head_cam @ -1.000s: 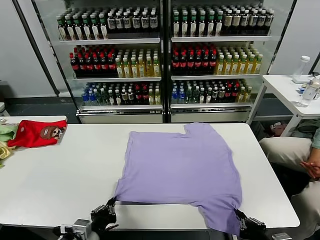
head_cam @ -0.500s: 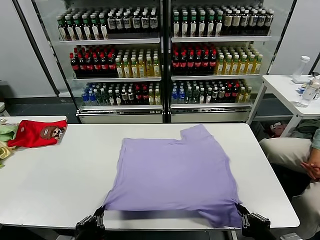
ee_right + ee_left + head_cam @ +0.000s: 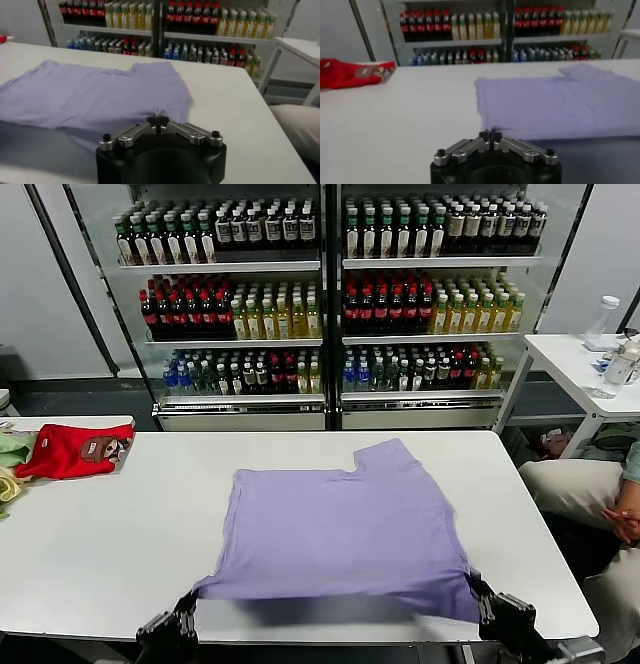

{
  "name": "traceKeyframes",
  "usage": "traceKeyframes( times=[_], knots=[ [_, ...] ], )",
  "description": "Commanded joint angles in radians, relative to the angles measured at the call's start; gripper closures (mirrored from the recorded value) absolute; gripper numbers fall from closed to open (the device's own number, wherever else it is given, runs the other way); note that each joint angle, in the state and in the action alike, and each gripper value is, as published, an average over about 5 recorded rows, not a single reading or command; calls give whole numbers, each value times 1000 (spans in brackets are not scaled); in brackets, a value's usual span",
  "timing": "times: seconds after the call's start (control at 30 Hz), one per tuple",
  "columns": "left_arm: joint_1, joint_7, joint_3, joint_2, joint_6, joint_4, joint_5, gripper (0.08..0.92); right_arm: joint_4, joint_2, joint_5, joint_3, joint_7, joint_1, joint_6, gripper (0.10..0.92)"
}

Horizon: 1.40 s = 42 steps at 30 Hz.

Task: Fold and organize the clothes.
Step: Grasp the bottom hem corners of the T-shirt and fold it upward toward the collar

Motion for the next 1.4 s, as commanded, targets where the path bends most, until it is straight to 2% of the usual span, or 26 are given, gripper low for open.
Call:
traceKeyframes(
  times=[0.03, 0.23, 0.77, 0.9, 1.07, 1.17, 1.4],
  knots=[
    [-377, 93, 23, -42, -27, 267, -8, 916, -105, -12, 0, -102, 8, 222, -39, 912],
    [-473, 117, 65, -61, -24, 368, -3, 916, -212, 2, -10, -182, 16, 319, -47, 912],
    [-508, 171, 90, -44, -26, 446, 42, 916, -286, 65, -38, -306, 29, 448, -89, 906],
    [-551, 174, 101, -47, -22, 503, 70, 886, -326, 92, -53, -353, 36, 488, -99, 821],
    [-551, 177, 95, -45, -24, 524, 72, 759, -345, 112, -57, -376, 41, 517, -108, 683],
    [-505, 173, 74, -37, -25, 477, 65, 673, -312, 97, -55, -345, 40, 488, -110, 597],
    [-300, 126, 52, -30, 8, 255, -13, 474, -154, 51, -63, -206, 50, 274, -119, 389]
  ],
)
